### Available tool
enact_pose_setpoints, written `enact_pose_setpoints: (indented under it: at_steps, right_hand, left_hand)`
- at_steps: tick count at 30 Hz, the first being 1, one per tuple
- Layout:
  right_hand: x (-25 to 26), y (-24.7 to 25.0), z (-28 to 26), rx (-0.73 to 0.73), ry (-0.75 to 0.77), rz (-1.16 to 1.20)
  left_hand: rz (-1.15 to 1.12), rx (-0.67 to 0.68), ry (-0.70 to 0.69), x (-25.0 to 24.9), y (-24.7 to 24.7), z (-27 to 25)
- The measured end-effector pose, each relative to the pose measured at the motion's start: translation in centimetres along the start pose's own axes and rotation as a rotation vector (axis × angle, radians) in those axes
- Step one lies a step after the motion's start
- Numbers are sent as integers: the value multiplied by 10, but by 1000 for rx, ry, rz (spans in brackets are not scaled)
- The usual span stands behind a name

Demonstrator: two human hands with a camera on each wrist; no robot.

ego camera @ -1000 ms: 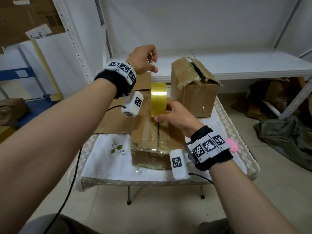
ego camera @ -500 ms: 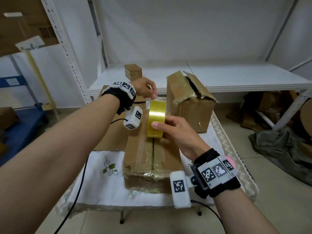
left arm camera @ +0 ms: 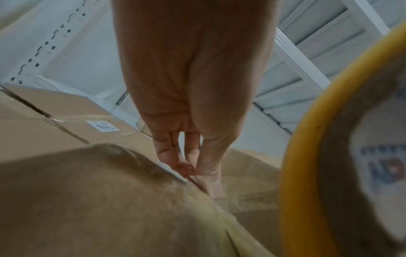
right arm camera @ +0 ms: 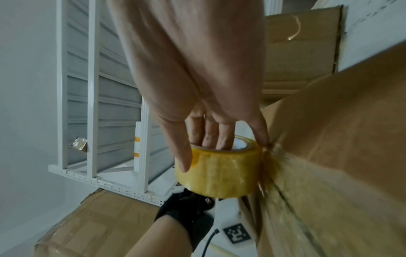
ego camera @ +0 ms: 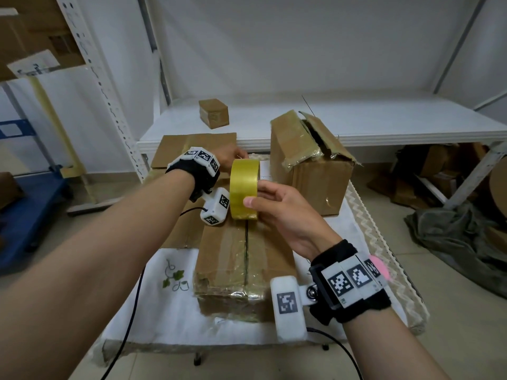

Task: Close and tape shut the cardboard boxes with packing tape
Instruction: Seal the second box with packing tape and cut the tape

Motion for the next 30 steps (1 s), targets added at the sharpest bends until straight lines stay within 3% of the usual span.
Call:
enact_pose_setpoints:
  at_steps: [7,13,17,19,24,30]
  right_hand:
    - [-1,0,-1,-8,-23,9]
    - [-2,0,-1,-17,-26,-9]
    - [-3,0,0,-42,-36,-41]
    - [-3,1,0,-53,-46,-45]
    - [-2,2,-1,-48,-52,-65]
    - [-8,8,-5,-89,-102,-165]
  left_hand:
    - [22,8,43,-2,-5,-6]
    - [86,1,197,8,-8,-9]
    - [3,-108,241,11,0,-13]
    - [2,-144,219,5,4,-14]
    - [103,-56,179,-11,-4,-19]
    - [279,-41,112,-30,0,-40]
Point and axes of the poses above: each hand's wrist, its own z-axis towards the middle knuckle, its own y-axis out of the back of the hand, x = y × z, the point moved 10 cm from there along z, towards the middle knuckle
